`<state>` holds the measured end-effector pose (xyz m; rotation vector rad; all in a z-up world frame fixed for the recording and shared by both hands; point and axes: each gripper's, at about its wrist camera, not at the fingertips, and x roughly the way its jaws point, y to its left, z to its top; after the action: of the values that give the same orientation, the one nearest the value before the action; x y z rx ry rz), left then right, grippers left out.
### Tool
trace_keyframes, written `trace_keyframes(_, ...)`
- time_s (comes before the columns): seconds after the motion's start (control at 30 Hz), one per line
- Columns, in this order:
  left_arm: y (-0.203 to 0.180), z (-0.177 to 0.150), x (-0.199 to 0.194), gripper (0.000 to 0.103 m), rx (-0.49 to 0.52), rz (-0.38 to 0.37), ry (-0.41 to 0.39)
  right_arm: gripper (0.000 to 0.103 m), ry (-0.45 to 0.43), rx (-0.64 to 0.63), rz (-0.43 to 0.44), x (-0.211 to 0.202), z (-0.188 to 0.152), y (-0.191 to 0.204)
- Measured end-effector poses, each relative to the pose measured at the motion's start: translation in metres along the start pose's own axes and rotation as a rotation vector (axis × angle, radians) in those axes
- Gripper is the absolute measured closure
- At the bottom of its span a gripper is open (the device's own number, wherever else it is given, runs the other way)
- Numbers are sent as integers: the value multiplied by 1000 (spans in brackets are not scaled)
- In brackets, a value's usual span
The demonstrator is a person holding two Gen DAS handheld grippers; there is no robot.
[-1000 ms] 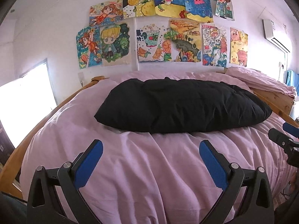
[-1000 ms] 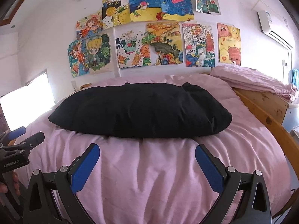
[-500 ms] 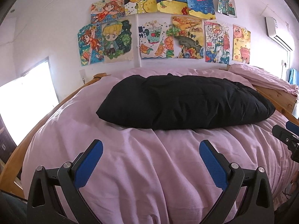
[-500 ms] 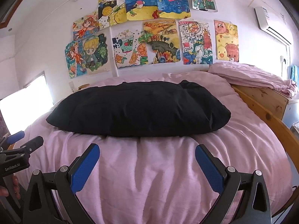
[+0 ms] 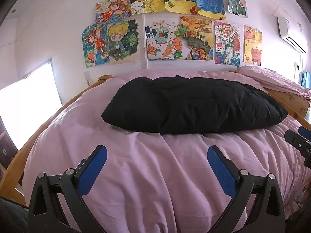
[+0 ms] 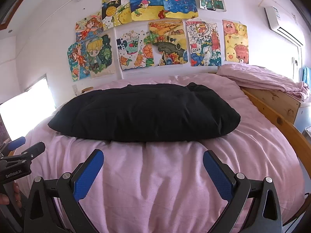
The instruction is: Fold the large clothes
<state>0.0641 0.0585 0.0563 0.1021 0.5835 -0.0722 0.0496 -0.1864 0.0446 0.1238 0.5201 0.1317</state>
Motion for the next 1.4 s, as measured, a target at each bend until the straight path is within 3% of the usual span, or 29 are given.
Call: trace_keyframes(1.4,5,-2,2,2,4,8,1,0,1,1,-1,0,0,0)
